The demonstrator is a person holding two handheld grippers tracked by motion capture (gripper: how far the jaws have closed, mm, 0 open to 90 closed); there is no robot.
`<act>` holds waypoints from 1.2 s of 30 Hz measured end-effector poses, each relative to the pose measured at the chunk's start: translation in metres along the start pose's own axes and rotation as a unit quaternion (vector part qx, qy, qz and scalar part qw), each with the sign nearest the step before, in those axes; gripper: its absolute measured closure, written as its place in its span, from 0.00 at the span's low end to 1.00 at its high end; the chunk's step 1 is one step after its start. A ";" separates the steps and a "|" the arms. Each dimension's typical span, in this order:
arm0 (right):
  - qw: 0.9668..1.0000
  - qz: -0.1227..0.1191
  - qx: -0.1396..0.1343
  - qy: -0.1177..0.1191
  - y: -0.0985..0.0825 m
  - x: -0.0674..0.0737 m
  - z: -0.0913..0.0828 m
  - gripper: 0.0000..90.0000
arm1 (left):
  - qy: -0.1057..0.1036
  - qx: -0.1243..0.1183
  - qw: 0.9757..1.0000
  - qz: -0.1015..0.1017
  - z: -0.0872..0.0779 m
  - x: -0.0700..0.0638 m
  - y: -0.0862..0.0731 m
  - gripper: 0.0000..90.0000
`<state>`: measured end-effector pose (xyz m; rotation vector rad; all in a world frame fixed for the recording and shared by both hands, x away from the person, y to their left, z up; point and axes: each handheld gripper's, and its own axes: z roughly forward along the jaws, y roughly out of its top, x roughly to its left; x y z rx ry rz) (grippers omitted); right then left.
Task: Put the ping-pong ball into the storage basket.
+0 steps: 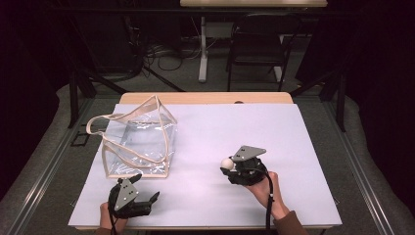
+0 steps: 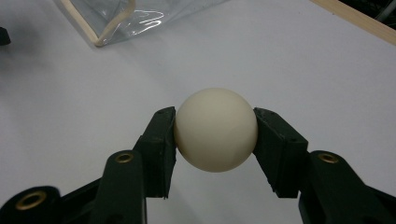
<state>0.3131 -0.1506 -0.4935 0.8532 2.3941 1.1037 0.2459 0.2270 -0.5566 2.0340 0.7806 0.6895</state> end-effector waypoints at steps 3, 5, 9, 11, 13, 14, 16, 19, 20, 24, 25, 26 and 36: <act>1.000 -0.001 0.000 -0.001 0.001 0.000 0.000 0.56 | -0.001 0.000 1.000 -0.001 0.000 0.000 0.000 0.18; 1.000 -0.002 -0.002 -0.001 0.002 0.000 -0.002 0.56 | -0.001 0.000 1.000 0.001 0.000 0.000 0.000 0.18; 1.000 0.000 -0.004 -0.002 0.004 0.000 -0.003 0.56 | 0.000 0.000 1.000 0.001 0.000 0.000 0.000 0.18; 1.000 -0.002 -0.004 -0.003 0.004 -0.001 -0.004 0.56 | 0.000 0.000 1.000 0.000 0.000 0.000 0.000 0.18; 1.000 0.001 -0.005 -0.002 0.005 -0.001 -0.004 0.56 | 0.000 0.000 1.000 0.000 0.000 0.000 0.000 0.18; 1.000 0.001 -0.004 -0.002 0.006 -0.001 -0.004 0.56 | 0.000 -0.001 1.000 0.000 0.000 -0.001 0.000 0.18; 1.000 -0.001 -0.005 -0.003 0.007 -0.001 -0.005 0.56 | 0.000 -0.001 1.000 0.000 0.000 -0.001 0.000 0.18; 1.000 -0.001 -0.006 -0.002 0.008 -0.001 -0.006 0.56 | 0.001 -0.001 1.000 0.000 0.000 0.000 0.000 0.18; 1.000 -0.003 -0.007 -0.004 0.009 -0.001 -0.007 0.56 | 0.001 -0.001 1.000 0.000 0.000 0.000 0.000 0.18; 1.000 -0.002 -0.007 -0.003 0.011 -0.003 -0.008 0.57 | 0.002 -0.002 1.000 0.001 0.000 -0.001 0.000 0.18; 1.000 -0.001 -0.008 -0.003 0.011 -0.003 -0.008 0.57 | 0.002 -0.001 1.000 0.001 -0.001 -0.001 0.000 0.18; 1.000 -0.002 -0.007 -0.003 0.012 -0.004 -0.008 0.57 | 0.002 -0.001 1.000 0.001 0.000 -0.001 0.000 0.18; 1.000 -0.001 -0.006 -0.008 0.018 -0.009 -0.012 0.57 | 0.003 -0.001 1.000 0.001 -0.001 -0.001 0.000 0.18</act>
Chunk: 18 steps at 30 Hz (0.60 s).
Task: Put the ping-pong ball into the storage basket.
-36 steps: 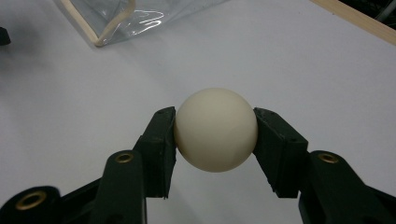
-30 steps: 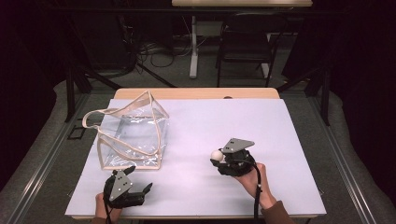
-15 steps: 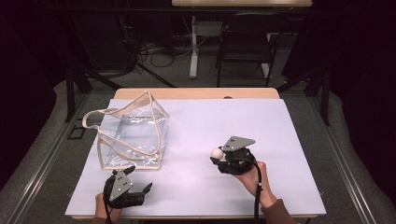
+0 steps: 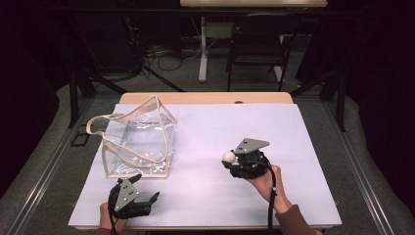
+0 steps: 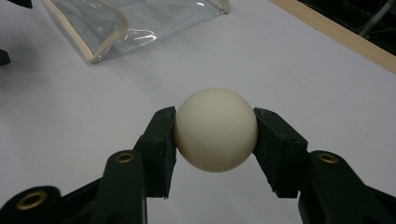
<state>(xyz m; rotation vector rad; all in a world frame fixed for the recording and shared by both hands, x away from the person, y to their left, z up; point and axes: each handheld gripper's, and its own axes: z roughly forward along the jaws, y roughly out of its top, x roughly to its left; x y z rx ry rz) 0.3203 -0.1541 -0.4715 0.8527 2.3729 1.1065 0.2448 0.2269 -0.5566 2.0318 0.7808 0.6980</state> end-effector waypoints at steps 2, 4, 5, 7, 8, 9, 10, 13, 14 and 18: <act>1.000 -0.001 0.000 0.000 0.002 -0.001 0.000 0.57 | 0.000 0.000 1.000 0.000 0.000 0.000 0.000 0.18; 1.000 -0.001 -0.002 0.000 0.003 -0.002 -0.001 0.57 | 0.000 -0.002 1.000 0.000 0.000 0.000 0.000 0.18; 1.000 0.001 -0.002 -0.001 0.005 -0.003 -0.001 0.57 | 0.000 -0.002 1.000 0.000 0.000 0.000 0.000 0.18; 1.000 0.001 -0.003 -0.001 0.006 -0.004 -0.001 0.57 | -0.001 -0.001 1.000 0.001 0.000 0.000 0.000 0.18; 1.000 -0.001 -0.003 -0.002 0.007 -0.005 -0.001 0.57 | -0.001 -0.002 1.000 0.000 0.000 0.000 0.000 0.18; 1.000 0.000 -0.003 -0.002 0.009 -0.005 -0.001 0.57 | 0.000 -0.002 1.000 0.001 0.000 0.000 0.000 0.18; 1.000 0.000 -0.003 -0.003 0.010 -0.006 -0.001 0.57 | 0.000 -0.002 1.000 0.000 0.000 0.000 0.000 0.18; 1.000 0.000 -0.005 -0.004 0.013 -0.008 -0.002 0.57 | 0.000 -0.002 1.000 0.000 0.000 0.000 0.000 0.18; 1.000 -0.001 -0.005 -0.005 0.015 -0.008 -0.002 0.57 | 0.000 -0.002 1.000 0.000 0.000 0.000 0.000 0.18; 1.000 -0.003 -0.006 -0.007 0.018 -0.009 -0.003 0.57 | 0.000 -0.003 1.000 0.000 0.000 0.000 0.000 0.18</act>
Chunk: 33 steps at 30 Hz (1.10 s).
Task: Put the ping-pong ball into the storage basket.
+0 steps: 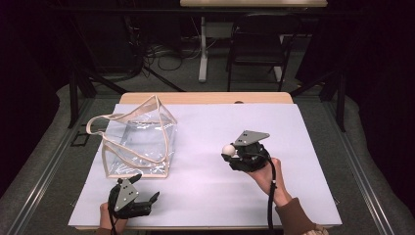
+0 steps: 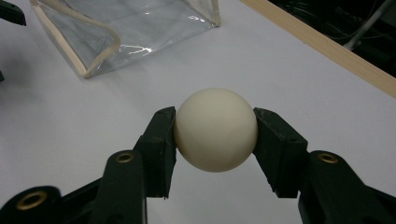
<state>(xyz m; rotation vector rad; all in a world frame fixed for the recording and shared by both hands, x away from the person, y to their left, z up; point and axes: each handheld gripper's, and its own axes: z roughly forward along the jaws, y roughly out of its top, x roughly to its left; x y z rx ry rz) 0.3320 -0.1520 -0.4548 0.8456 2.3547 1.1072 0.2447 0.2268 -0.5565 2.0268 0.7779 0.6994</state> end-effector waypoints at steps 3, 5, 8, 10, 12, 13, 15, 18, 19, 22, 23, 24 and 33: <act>1.000 -0.003 0.000 -0.002 0.002 -0.001 0.000 0.57 | 0.000 -0.001 1.000 -0.001 0.000 0.000 0.000 0.18; 1.000 -0.001 0.000 -0.002 0.004 -0.002 0.000 0.57 | 0.000 -0.001 1.000 -0.001 0.000 0.000 0.000 0.18; 1.000 -0.002 0.002 -0.003 0.006 -0.004 0.000 0.57 | 0.000 0.001 1.000 -0.001 0.000 0.000 0.000 0.18; 1.000 0.000 0.003 -0.003 0.007 -0.005 0.001 0.57 | 0.000 0.000 1.000 -0.001 0.000 0.000 0.000 0.18; 1.000 0.000 0.003 -0.003 0.009 -0.007 0.002 0.57 | 0.000 0.000 1.000 -0.001 0.000 0.000 0.000 0.18; 1.000 -0.002 0.004 -0.005 0.009 -0.007 0.002 0.57 | 0.000 0.000 1.000 -0.001 0.000 0.000 0.000 0.18; 1.000 -0.002 0.006 -0.005 0.010 -0.008 0.003 0.57 | 0.000 0.000 1.000 -0.001 0.000 0.000 0.000 0.18; 1.000 -0.001 0.008 -0.006 0.012 -0.010 0.005 0.57 | 0.000 -0.001 1.000 -0.001 0.000 0.000 0.000 0.18; 1.000 -0.003 0.010 -0.006 0.013 -0.010 0.006 0.57 | 0.000 0.000 1.000 0.000 0.000 0.000 0.000 0.18; 1.000 -0.002 0.010 -0.006 0.016 -0.011 0.007 0.57 | 0.001 -0.001 1.000 -0.001 0.000 0.000 0.000 0.18; 1.000 -0.004 0.009 -0.006 0.017 -0.011 0.008 0.57 | 0.001 -0.002 1.000 -0.002 0.000 0.000 0.000 0.18; 1.000 -0.005 0.009 -0.006 0.018 -0.012 0.008 0.57 | 0.001 -0.001 1.000 -0.001 0.000 0.000 0.000 0.18; 1.000 -0.008 0.009 -0.007 0.028 -0.013 0.012 0.57 | 0.001 -0.002 1.000 -0.002 0.000 0.000 0.000 0.18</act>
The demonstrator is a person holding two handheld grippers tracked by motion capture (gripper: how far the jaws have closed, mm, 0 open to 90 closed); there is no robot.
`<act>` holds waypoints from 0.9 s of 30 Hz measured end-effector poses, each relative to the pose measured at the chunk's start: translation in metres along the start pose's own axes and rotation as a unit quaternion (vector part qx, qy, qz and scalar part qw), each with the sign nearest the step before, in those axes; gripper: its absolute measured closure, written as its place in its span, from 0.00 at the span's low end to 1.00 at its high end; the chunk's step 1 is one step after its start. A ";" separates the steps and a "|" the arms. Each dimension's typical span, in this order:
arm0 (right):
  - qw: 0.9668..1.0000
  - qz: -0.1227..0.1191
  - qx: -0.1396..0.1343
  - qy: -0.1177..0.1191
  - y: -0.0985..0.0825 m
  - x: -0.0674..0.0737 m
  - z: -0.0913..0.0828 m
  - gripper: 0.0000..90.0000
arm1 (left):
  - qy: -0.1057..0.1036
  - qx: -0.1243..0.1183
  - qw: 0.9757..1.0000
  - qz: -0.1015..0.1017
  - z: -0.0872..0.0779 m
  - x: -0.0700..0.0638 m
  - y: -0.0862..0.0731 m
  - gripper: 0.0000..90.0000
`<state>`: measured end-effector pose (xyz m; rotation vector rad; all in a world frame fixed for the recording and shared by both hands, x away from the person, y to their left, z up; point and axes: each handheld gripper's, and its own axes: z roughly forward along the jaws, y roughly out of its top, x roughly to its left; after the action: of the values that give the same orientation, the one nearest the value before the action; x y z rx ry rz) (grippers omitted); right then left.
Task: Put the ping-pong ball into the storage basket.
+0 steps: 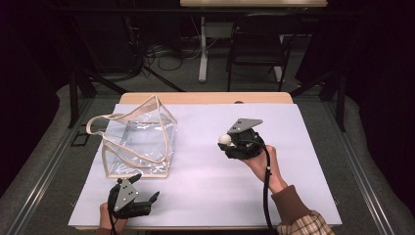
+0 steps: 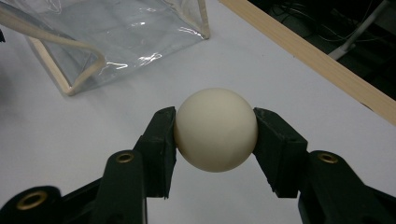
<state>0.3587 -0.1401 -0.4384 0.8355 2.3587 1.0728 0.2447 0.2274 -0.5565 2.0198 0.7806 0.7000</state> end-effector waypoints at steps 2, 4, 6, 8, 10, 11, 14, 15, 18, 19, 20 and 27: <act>1.000 0.000 -0.001 -0.001 0.003 0.000 0.000 0.57 | 0.000 0.000 1.000 0.002 0.000 0.000 0.000 0.18; 1.000 -0.001 -0.001 -0.002 0.004 -0.001 0.000 0.57 | 0.001 0.001 1.000 0.003 0.000 0.000 0.000 0.18; 1.000 0.000 -0.002 -0.001 0.006 -0.002 0.001 0.57 | 0.001 0.001 1.000 0.003 0.000 0.000 0.000 0.18; 1.000 -0.001 -0.002 -0.002 0.008 -0.002 0.001 0.57 | 0.000 0.000 1.000 0.001 0.000 0.000 0.000 0.18; 1.000 -0.002 -0.002 -0.003 0.011 -0.003 0.001 0.57 | 0.000 0.000 1.000 0.003 0.000 0.000 0.000 0.18; 1.000 -0.004 -0.003 -0.003 0.012 -0.003 0.001 0.57 | 0.000 0.001 1.000 0.004 0.000 0.000 0.000 0.18; 1.000 -0.004 -0.003 -0.003 0.015 -0.003 0.002 0.57 | 0.001 0.001 1.000 0.003 0.000 0.000 0.000 0.18; 1.000 -0.005 -0.004 -0.003 0.016 -0.003 0.002 0.57 | 0.000 0.000 1.000 0.003 -0.001 0.000 0.000 0.18; 1.000 -0.004 -0.005 -0.003 0.019 -0.004 0.002 0.57 | 0.000 0.000 1.000 0.003 0.000 0.000 0.000 0.18; 1.000 -0.004 -0.005 -0.004 0.019 -0.004 0.002 0.57 | 0.000 0.000 1.000 0.003 0.000 0.000 0.000 0.18; 1.000 -0.006 -0.006 -0.004 0.020 -0.004 0.002 0.57 | 0.000 0.001 1.000 0.003 0.000 0.000 0.000 0.18; 1.000 -0.006 -0.005 -0.006 0.025 -0.006 0.002 0.57 | 0.000 0.000 1.000 0.003 -0.001 0.000 0.000 0.18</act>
<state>0.3730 -0.1298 -0.4197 0.8201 2.3443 1.0714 0.2445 0.2276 -0.5560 2.0229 0.7753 0.7040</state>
